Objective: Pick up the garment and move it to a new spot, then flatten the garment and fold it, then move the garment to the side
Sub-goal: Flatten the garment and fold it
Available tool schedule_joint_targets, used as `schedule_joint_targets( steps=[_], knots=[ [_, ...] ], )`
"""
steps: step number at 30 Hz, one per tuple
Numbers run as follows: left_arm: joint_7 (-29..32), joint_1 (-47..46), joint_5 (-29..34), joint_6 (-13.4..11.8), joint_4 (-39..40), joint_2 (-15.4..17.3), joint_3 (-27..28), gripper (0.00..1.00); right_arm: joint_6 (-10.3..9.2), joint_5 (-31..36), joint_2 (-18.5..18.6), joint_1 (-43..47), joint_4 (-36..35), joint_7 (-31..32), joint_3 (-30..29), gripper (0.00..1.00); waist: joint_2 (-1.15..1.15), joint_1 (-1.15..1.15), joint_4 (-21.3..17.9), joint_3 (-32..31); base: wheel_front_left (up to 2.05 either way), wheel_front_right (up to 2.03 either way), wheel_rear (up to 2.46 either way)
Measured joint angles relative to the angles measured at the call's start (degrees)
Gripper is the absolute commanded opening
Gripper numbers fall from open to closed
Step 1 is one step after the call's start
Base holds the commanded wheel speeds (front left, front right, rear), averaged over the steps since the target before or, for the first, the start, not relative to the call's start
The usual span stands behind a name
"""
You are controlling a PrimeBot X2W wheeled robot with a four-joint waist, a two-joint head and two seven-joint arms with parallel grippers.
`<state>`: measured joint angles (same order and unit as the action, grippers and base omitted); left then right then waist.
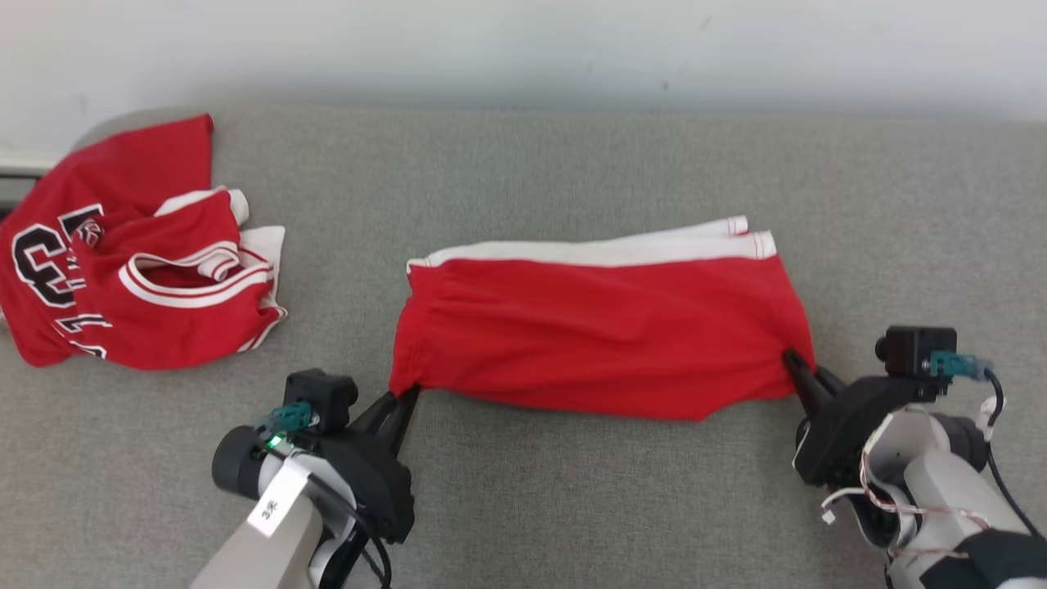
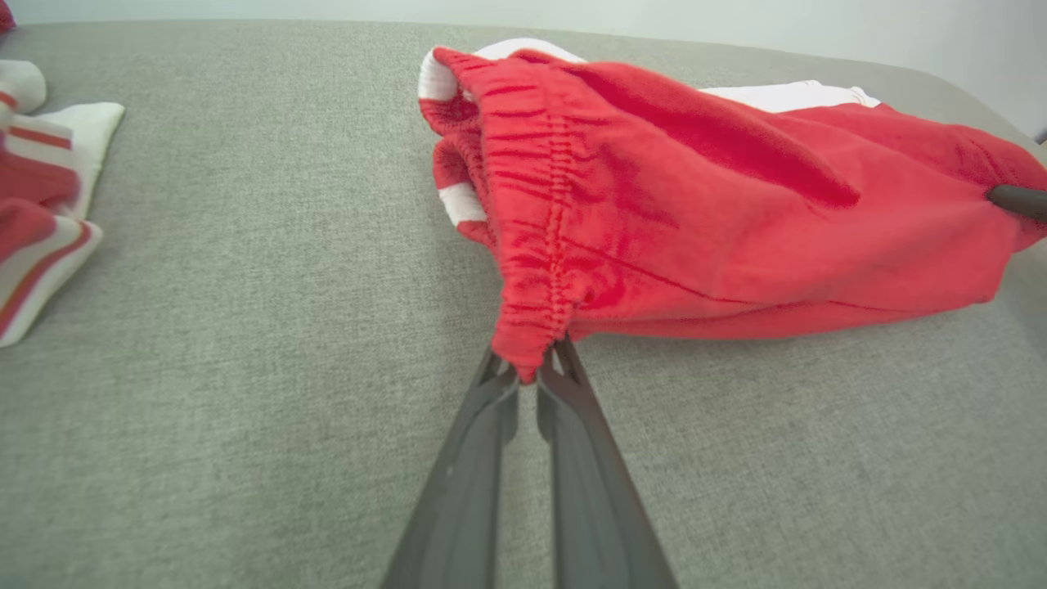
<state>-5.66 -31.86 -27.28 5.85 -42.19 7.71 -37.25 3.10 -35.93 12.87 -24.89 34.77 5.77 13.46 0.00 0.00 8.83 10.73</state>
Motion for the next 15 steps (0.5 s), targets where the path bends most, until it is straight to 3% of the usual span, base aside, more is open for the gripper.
schedule_joint_targets(
  steps=[7, 15],
  knots=[
    [-1.0, 3.2, -0.3, 0.7, -0.7, 1.3, -1.1, 0.0, 0.92, -1.6, 0.2, 5.5, -3.6, -1.5, -0.7, 0.0, 0.0, 0.0, -0.2, -4.1, 0.0, 0.0, 0.0],
    [-1.4, 7.3, -1.5, 1.2, -0.8, 1.4, -3.4, 0.0, 0.69, -1.4, 1.6, 12.5, -7.1, -1.0, -0.4, 0.0, -0.01, -0.01, -0.7, -9.3, 0.0, 0.0, 0.0]
  ],
)
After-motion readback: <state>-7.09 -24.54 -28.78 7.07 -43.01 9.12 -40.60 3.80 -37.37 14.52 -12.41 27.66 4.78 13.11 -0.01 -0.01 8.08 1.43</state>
